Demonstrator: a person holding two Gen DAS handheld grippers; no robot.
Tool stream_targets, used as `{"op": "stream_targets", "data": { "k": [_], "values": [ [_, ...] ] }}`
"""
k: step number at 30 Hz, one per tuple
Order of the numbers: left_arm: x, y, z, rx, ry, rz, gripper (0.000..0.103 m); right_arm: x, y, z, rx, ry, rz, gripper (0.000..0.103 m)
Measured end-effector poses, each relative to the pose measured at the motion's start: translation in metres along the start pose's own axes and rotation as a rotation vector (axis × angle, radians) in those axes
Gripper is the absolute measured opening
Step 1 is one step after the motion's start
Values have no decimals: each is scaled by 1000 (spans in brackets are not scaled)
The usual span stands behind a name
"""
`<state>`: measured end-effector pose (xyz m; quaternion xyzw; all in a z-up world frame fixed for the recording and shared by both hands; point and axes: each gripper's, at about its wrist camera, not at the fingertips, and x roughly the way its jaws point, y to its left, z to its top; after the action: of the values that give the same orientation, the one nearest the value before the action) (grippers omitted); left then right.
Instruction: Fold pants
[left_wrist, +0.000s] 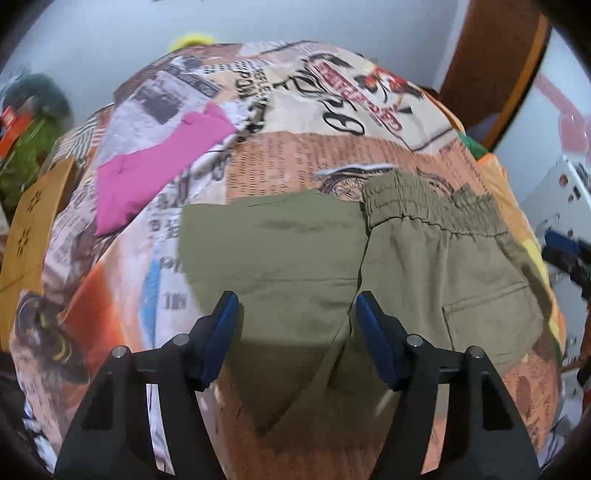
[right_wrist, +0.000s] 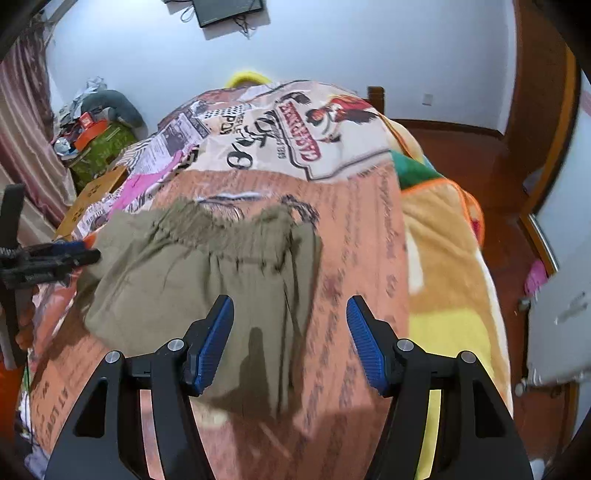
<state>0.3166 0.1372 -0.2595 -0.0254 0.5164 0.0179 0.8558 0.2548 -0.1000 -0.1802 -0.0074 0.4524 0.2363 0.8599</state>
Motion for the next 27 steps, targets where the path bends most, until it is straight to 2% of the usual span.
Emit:
{"op": "stream_targets", "data": {
  "k": [6, 8, 10, 12, 14, 19, 22, 27],
  "values": [
    [27, 12, -1, -34, 36, 16, 66, 46, -8, 22, 43, 48, 70, 59],
    [30, 17, -6, -44, 27, 4, 67, 58, -7, 25, 41, 59, 82, 52],
    [27, 19, -9, -48, 17, 12, 67, 67, -6, 26, 25, 76, 108, 37],
    [21, 20, -12, -43, 9, 36, 67, 69, -3, 25, 7, 69, 120, 32],
    [15, 24, -11, -52, 14, 44, 66, 67, 0, 25, -20, 55, 107, 31],
    [-8, 26, 11, -84, -39, -32, 66, 60, 5, 24, -66, 27, 84, 27],
    [-15, 5, 29, -46, -75, -76, 67, 58, 8, 26, -83, 8, 65, 25],
    [6, -37, 45, 44, -49, -141, 67, 47, 13, 28, -105, -37, 39, 19]
  ]
}}
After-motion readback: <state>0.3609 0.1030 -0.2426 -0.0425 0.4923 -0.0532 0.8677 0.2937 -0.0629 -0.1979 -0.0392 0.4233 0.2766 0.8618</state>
